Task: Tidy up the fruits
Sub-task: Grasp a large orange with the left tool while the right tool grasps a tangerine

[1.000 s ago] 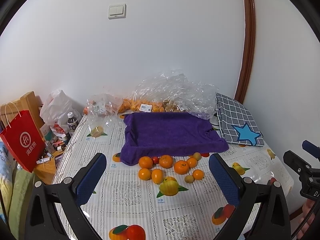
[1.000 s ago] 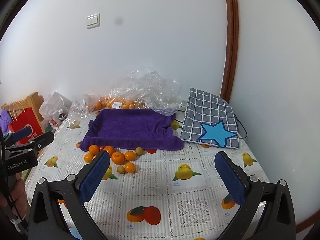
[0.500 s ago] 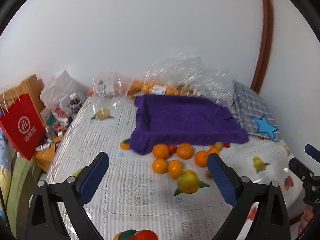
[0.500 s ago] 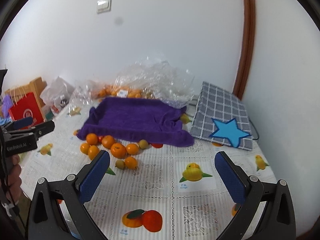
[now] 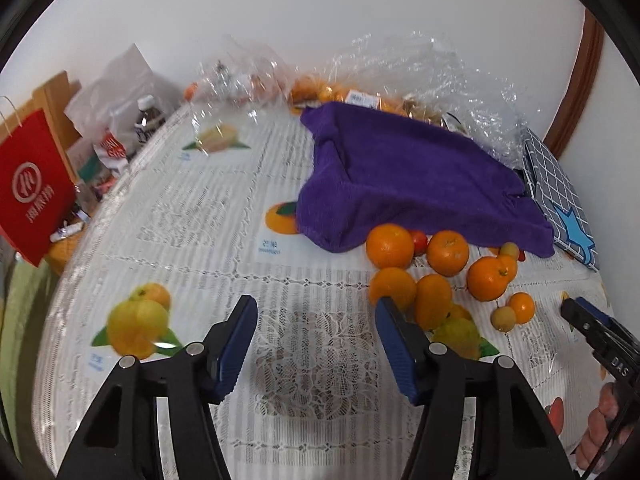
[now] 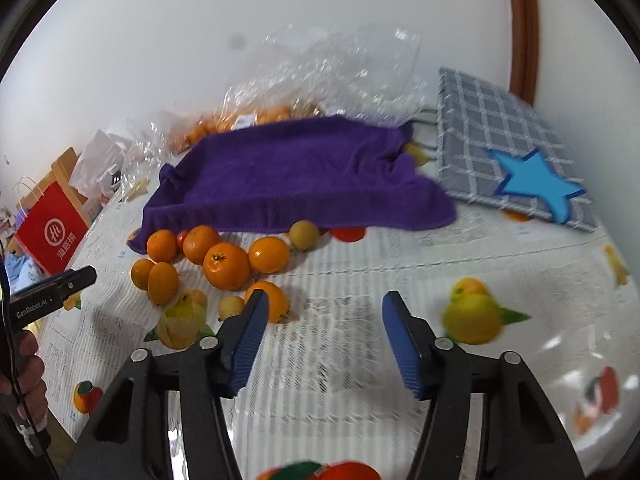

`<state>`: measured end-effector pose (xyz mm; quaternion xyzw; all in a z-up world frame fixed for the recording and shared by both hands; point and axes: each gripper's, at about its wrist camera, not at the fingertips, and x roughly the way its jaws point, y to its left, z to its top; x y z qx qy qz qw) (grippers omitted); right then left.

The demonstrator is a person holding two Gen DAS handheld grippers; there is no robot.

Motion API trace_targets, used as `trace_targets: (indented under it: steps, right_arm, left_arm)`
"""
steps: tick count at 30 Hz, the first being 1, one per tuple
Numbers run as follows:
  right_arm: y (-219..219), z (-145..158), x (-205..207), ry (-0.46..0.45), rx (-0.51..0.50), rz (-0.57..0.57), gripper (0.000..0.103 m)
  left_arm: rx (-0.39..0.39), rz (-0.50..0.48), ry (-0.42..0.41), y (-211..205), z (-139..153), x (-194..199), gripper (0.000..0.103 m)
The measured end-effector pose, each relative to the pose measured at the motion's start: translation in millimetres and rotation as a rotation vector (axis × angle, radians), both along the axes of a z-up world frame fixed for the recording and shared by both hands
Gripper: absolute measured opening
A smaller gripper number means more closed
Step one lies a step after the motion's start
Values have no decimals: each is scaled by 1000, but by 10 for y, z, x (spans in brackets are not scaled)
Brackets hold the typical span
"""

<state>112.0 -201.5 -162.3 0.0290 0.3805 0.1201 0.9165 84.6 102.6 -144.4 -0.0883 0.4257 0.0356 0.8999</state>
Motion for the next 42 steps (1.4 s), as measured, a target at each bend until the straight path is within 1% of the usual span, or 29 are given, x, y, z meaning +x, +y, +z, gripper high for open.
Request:
trace_targets:
  steps: [1, 3, 7, 12, 18, 20, 21, 22, 23, 26, 28, 31, 34, 36, 41, 42]
  right_arm:
    - [16, -40, 45, 11, 15, 9, 52]
    - [49, -128, 148, 54, 53, 40, 47]
    - [123, -245, 263, 97, 79, 72, 47]
    - [179, -291, 346, 123, 136, 114, 47]
    - [278, -380, 443, 174, 197, 176, 47]
    - [314, -412, 456, 182, 211, 194, 41]
    - [324, -411, 455, 180, 219, 204, 34]
    - [325, -408, 455, 183, 231, 216, 31]
    - [313, -398, 452, 188, 243, 222, 31]
    - [183, -336, 411, 147, 215, 183, 31]
    - [67, -293, 379, 110, 158, 138, 31]
    - [-88, -233, 314, 47, 46, 61, 31]
    - [-189, -260, 290, 40, 1, 53, 31]
    - [-241, -312, 301, 55, -4, 56, 31]
    - [-257, -409, 323, 60, -5, 59, 32]
    - [-242, -430, 344, 67, 2, 59, 32]
  left_arm:
    - [-4, -9, 1, -1, -32, 22, 59]
    - [-14, -20, -2, -14, -70, 66, 59]
    - [-44, -33, 0, -48, -141, 159, 59]
    - [-43, -39, -10, -63, -146, 208, 59]
    - [-48, -33, -26, -9, -189, 206, 59]
    - [-64, -28, -24, 9, -206, 214, 59]
    - [-75, -31, -26, 11, -209, 216, 59]
    - [-86, -37, -30, 5, -207, 215, 59]
    - [-91, -42, -35, -12, -204, 211, 59]
    - [-91, -73, -67, -79, -183, 183, 59]
    - [-96, -93, -79, -131, -184, 182, 59]
    - [-104, -104, -60, -200, -221, 227, 59]
    - [-111, -110, -50, -247, -259, 263, 59]
    - [-122, -118, -54, -261, -274, 275, 47]
    - [-203, -144, -65, -292, -304, 327, 32]
    - [-213, -139, -65, -295, -301, 334, 32]
